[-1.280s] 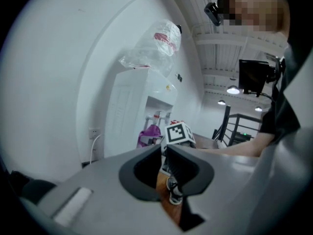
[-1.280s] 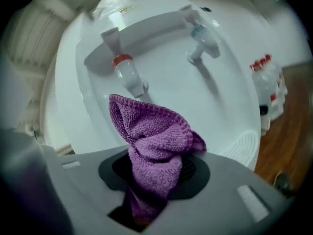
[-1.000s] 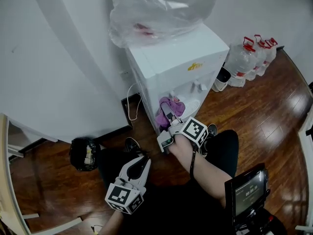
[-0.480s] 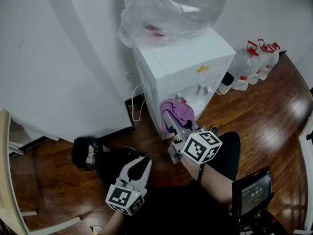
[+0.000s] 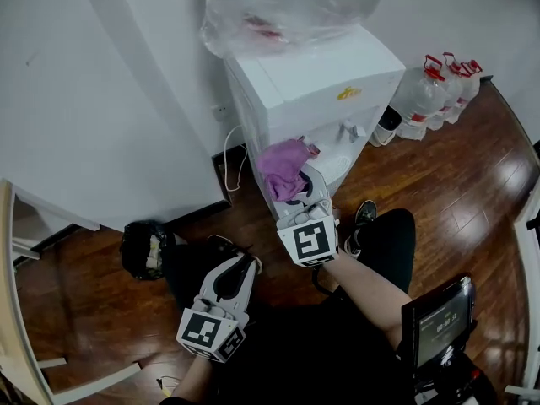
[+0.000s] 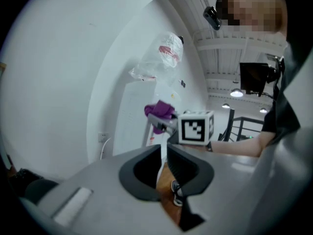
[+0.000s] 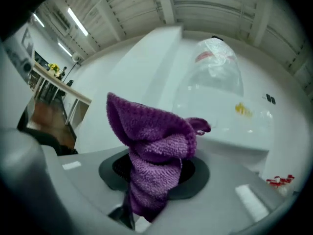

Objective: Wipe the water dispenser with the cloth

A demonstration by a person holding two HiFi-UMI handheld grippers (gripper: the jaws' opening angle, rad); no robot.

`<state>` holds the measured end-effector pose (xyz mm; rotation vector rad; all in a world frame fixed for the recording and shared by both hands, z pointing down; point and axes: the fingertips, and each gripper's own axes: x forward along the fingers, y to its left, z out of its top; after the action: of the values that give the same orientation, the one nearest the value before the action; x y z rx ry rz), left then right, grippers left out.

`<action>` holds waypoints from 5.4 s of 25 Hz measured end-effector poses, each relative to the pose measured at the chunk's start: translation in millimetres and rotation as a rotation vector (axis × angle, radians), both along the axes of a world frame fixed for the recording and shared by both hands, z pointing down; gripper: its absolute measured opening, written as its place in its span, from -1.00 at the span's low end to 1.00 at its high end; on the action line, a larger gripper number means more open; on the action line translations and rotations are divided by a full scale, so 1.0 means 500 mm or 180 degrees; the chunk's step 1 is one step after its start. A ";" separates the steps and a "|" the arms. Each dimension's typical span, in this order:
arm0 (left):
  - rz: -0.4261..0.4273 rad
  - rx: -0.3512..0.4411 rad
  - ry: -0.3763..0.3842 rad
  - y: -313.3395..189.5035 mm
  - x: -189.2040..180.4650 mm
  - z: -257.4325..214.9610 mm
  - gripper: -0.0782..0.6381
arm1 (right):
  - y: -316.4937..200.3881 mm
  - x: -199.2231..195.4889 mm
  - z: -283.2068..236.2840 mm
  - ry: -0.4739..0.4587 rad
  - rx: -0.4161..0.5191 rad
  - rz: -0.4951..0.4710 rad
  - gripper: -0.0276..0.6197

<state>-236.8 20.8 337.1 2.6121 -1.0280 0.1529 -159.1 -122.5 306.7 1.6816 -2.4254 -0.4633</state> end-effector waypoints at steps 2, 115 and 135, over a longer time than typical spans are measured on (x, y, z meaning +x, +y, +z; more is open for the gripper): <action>0.0014 -0.0041 -0.0056 0.003 -0.004 0.012 -0.63 | -0.007 -0.001 0.112 0.0146 -0.0211 0.0025 -0.47; 0.0501 0.0076 -0.0884 -0.116 0.218 0.354 -0.66 | -0.003 0.094 1.021 0.0431 -0.3229 -0.0505 -0.47; 0.0425 -0.0288 -0.0927 -0.104 0.215 0.389 -0.66 | -0.042 0.301 1.166 0.0391 -0.3587 0.0697 -0.48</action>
<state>-129.5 -31.1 531.5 2.6256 -0.9096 0.6126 -8.6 -143.6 889.6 1.2597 -1.7447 0.6921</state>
